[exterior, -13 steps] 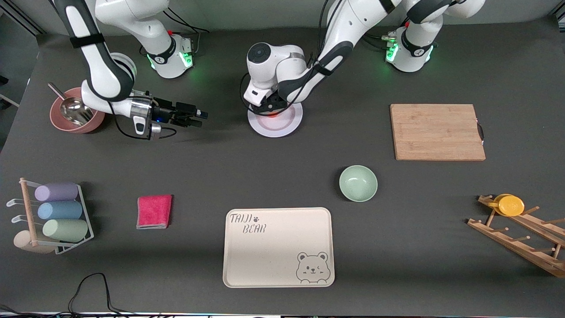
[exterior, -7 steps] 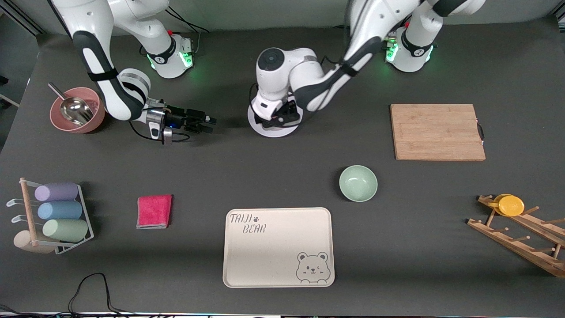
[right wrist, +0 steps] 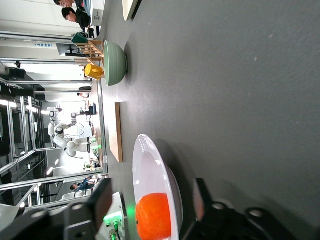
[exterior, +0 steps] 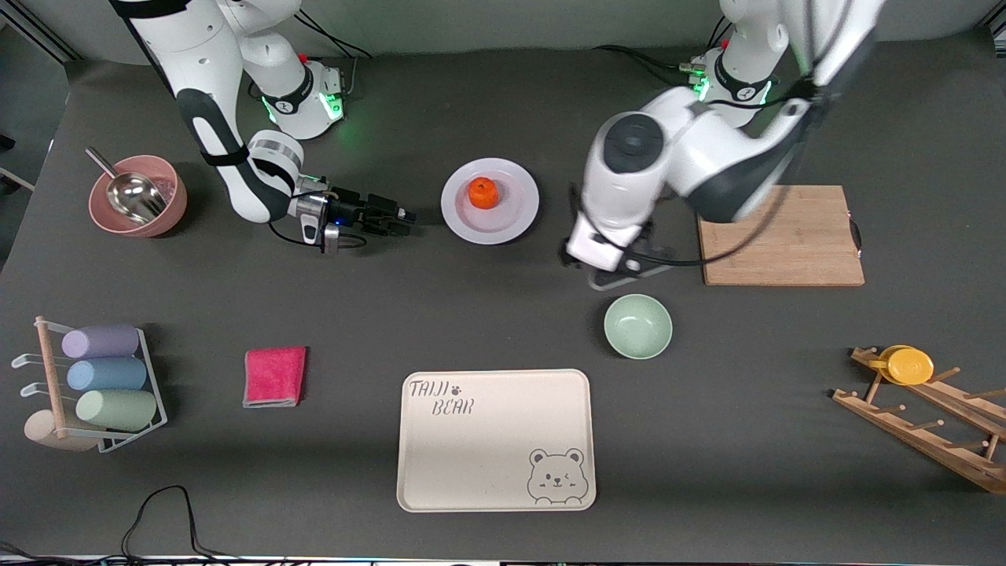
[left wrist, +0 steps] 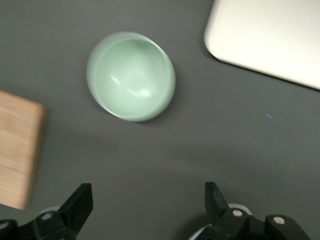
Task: Place orange and plate with both arms
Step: 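Retract the left arm while the right gripper approaches the plate rim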
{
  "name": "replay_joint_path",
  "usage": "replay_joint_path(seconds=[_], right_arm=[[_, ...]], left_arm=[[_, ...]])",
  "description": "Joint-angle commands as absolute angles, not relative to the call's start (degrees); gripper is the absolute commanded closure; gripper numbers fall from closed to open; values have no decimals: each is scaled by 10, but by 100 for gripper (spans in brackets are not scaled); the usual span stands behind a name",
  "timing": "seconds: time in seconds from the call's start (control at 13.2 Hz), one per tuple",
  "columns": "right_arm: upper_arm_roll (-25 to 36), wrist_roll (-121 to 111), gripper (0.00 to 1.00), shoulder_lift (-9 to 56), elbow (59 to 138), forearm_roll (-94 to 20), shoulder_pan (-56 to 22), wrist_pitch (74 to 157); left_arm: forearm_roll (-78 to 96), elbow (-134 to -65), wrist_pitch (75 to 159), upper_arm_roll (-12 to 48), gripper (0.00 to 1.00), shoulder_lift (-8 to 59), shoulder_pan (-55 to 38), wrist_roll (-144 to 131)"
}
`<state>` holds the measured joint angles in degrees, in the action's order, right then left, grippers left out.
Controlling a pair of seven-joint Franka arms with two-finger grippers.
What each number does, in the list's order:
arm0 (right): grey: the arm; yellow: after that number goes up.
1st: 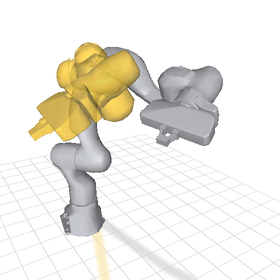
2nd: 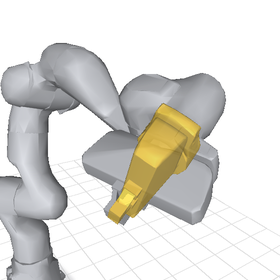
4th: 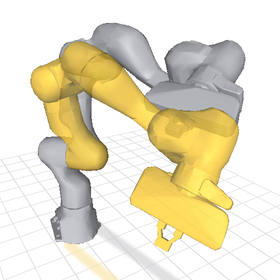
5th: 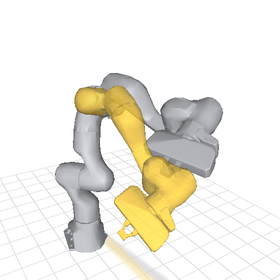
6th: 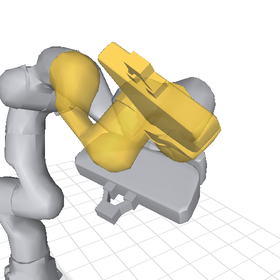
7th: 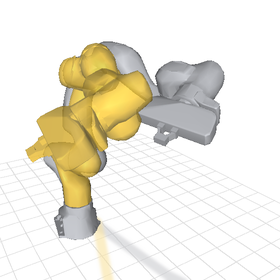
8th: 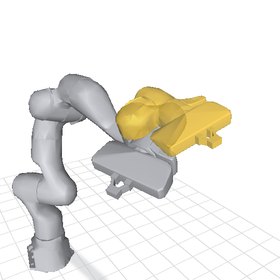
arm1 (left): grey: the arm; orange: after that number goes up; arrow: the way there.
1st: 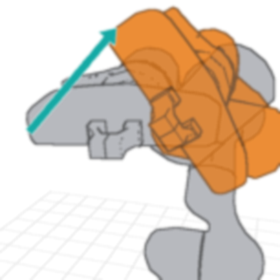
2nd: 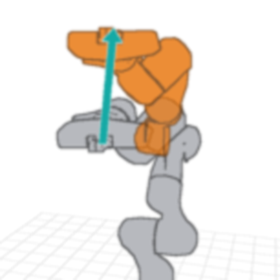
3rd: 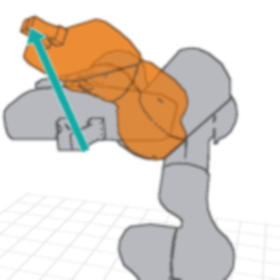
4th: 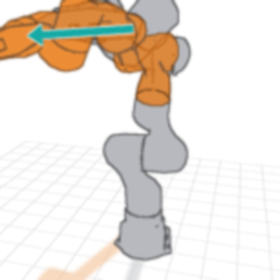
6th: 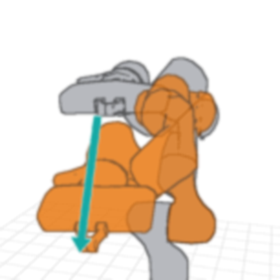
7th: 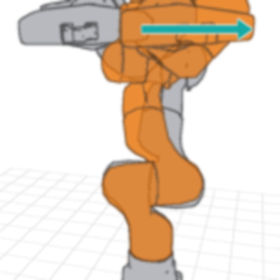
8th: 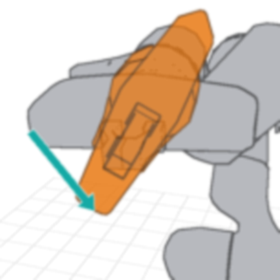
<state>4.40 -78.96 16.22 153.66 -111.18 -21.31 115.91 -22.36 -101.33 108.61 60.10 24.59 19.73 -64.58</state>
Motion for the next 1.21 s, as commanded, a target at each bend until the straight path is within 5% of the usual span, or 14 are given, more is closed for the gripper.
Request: replay_joint_path(seconds=[0.0,0.61,0.83,1.14], right_arm=[[24,-849,51,185,1532,-1160,-217,1156],[8,-933,57,230,1536,-1187,-217,1105],[4,-956,57,238,1543,-1187,-217,1093],[-31,-965,57,250,1545,-1220,-217,1094]], left_arm=[[-209,-1027,1050,654,0,208,334,-546],[-204,-930,936,636,0,163,502,-300],[-170,-863,896,489,0,154,430,-204],[-57,-853,899,134,0,80,205,-23]])
